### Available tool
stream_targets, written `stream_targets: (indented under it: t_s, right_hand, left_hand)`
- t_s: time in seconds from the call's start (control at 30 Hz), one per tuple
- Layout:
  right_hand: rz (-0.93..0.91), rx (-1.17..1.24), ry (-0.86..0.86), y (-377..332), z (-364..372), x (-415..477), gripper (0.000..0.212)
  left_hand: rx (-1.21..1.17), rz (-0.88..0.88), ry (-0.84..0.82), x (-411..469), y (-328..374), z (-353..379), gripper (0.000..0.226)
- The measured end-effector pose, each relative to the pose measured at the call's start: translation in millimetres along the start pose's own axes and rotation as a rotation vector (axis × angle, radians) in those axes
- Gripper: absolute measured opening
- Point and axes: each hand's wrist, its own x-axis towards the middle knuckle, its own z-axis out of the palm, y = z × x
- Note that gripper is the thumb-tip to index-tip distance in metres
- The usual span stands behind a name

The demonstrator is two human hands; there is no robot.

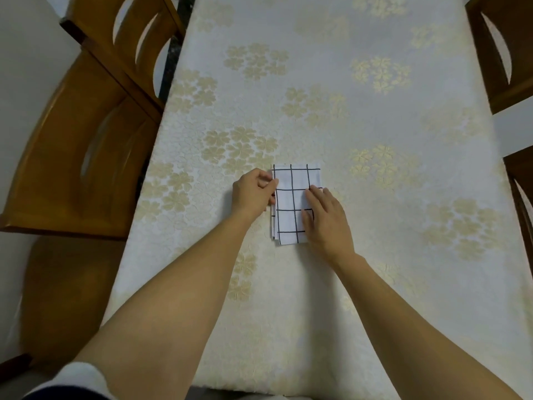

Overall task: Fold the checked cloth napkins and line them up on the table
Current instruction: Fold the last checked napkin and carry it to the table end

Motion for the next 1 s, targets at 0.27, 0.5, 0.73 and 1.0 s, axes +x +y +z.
stream_targets:
  t_s: [0.27, 0.5, 0.73, 1.0]
  right_hand:
    - [-0.032, 0.090, 0.071, 10.1, 4.5, -13.6, 0.060]
    - [-0.033, 0.024, 0.069, 10.7, 10.0, -12.7, 0.061]
    - [-0.051, 0.017, 0.092, 13.0, 13.2, -11.9, 0.061]
    - [-0.092, 0.098, 0.176, 13.7, 12.9, -10.2, 0.054]
  left_hand:
    - [-0.034, -0.045, 0.050, 5.8, 5.0, 1.1, 0.011]
    - [0.315, 0.422, 0.218, 12.2, 10.8, 9.5, 0.018]
    - [0.845, 0.278, -0.297, 58.3, 65.4, 25.4, 0.049]
    - [0.710, 0.123, -0.457, 71.9, 68.3, 22.8, 0.035]
